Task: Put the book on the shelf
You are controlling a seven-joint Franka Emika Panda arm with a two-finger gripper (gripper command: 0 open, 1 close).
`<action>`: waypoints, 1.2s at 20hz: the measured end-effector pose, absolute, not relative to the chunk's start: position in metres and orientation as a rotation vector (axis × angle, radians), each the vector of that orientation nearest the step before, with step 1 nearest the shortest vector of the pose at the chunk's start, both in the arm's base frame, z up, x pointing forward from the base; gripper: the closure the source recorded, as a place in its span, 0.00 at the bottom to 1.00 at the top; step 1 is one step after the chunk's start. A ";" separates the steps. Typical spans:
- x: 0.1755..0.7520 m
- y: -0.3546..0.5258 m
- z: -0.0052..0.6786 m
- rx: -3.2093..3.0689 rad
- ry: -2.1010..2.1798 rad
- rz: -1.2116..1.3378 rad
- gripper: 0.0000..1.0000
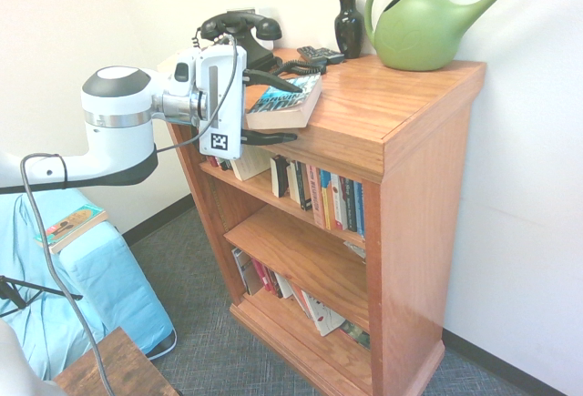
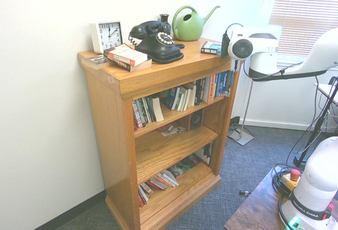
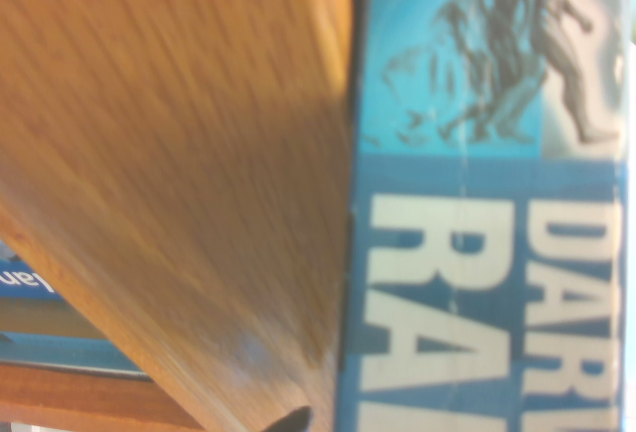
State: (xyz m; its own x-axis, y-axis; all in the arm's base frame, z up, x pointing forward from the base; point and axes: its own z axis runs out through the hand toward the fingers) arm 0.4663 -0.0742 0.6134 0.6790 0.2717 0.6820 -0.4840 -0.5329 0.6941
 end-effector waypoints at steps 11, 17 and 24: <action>0.463 -0.074 0.620 1.900 -0.175 0.977 1.00; 0.460 -0.073 0.620 1.898 -0.178 0.976 1.00; 0.456 -0.075 0.619 1.909 -0.202 0.972 1.00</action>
State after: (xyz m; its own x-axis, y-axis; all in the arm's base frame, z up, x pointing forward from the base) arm 0.4561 -0.0745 0.6193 0.6703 0.2489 0.6991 -0.5065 -0.5350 0.6762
